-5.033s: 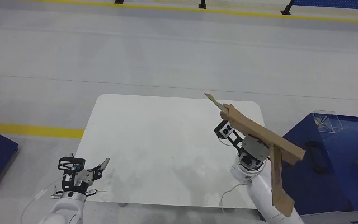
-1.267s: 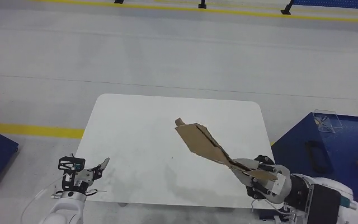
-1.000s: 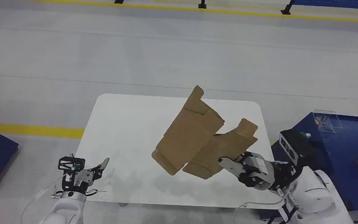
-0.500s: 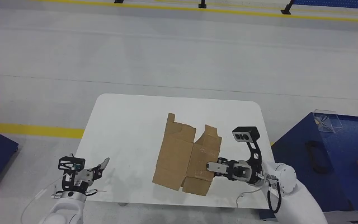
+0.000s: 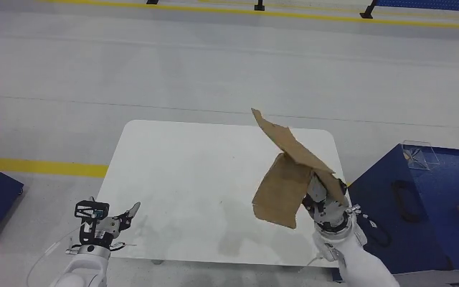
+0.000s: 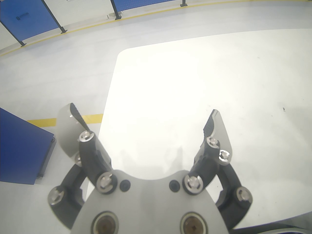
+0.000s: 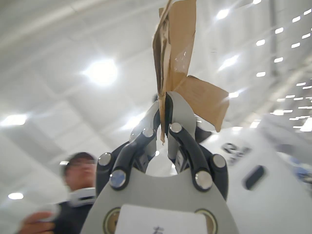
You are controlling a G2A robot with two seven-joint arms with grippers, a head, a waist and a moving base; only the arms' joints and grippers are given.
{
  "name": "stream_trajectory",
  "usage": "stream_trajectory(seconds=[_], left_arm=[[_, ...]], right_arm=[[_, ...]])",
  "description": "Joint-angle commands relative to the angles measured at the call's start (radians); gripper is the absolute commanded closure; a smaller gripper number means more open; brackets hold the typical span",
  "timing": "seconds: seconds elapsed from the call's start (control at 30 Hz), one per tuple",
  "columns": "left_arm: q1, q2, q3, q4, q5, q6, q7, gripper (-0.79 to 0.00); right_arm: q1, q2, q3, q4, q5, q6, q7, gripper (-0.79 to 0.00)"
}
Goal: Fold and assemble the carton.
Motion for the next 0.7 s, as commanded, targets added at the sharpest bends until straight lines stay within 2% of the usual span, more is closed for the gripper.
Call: stream_trajectory(seconds=[0.0,0.07,0.17,0.27,0.4,0.5,0.57,0.67], left_arm=[[0.000,0.000,0.000,0.000,0.000,0.000,0.000,-0.785],[0.000,0.000,0.000,0.000,0.000,0.000,0.000,-0.785],[0.000,0.000,0.000,0.000,0.000,0.000,0.000,-0.785],[0.000,0.000,0.000,0.000,0.000,0.000,0.000,-0.785],[0.000,0.000,0.000,0.000,0.000,0.000,0.000,-0.785],[0.000,0.000,0.000,0.000,0.000,0.000,0.000,-0.785],[0.000,0.000,0.000,0.000,0.000,0.000,0.000,-0.785],[0.000,0.000,0.000,0.000,0.000,0.000,0.000,-0.785]], right_arm=[[-0.015,-0.007,-0.030,-0.008,0.282,0.178,-0.055,0.000],[-0.033,-0.013,-0.069,-0.020,0.452,0.305,-0.147,0.000],[-0.054,-0.020,-0.123,-0.042,0.681,0.436,-0.302,0.000],[-0.057,-0.023,-0.163,-0.042,0.849,0.594,-0.410,0.000],[-0.039,-0.030,-0.177,-0.020,0.965,0.606,-0.521,0.000],[-0.021,-0.036,-0.156,-0.023,0.902,0.571,-0.531,0.000],[-0.011,-0.041,-0.116,-0.025,0.721,0.513,-0.464,0.000],[-0.011,-0.050,-0.074,-0.037,0.370,0.384,-0.276,0.000]])
